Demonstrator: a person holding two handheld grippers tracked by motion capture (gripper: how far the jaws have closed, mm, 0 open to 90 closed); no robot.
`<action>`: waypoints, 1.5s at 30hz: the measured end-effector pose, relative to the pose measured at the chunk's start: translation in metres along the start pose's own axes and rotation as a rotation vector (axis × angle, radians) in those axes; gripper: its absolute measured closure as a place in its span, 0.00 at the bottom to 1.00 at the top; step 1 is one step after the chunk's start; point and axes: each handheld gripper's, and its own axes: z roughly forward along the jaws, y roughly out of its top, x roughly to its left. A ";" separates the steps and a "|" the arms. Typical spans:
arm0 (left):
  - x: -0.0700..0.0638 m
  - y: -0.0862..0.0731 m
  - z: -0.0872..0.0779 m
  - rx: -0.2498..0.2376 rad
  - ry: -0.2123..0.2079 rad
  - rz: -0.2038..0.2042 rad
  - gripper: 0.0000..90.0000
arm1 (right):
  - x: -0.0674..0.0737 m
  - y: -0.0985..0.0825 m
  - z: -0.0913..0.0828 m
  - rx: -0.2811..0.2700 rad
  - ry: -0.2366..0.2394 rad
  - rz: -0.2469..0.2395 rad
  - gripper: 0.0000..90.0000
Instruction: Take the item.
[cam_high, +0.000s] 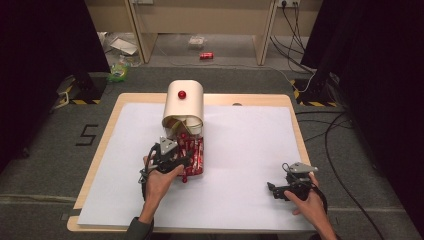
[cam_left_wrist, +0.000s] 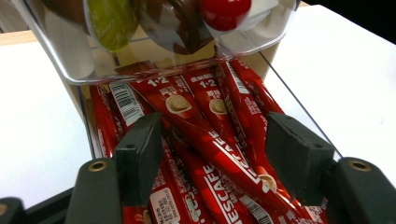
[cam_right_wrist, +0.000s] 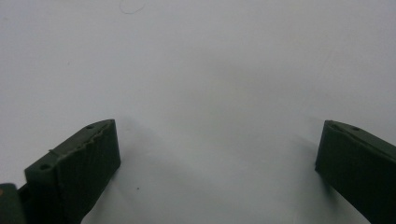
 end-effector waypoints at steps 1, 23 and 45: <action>0.000 0.000 0.000 0.002 -0.001 -0.001 0.40 | 0.000 0.000 0.000 0.000 0.000 0.000 0.00; -0.003 -0.005 0.002 0.014 0.018 0.037 0.61 | 0.000 0.000 0.000 -0.001 0.000 0.001 0.00; 0.007 -0.003 -0.010 0.054 0.015 0.080 0.86 | 0.000 0.000 0.000 -0.003 -0.001 -0.004 0.01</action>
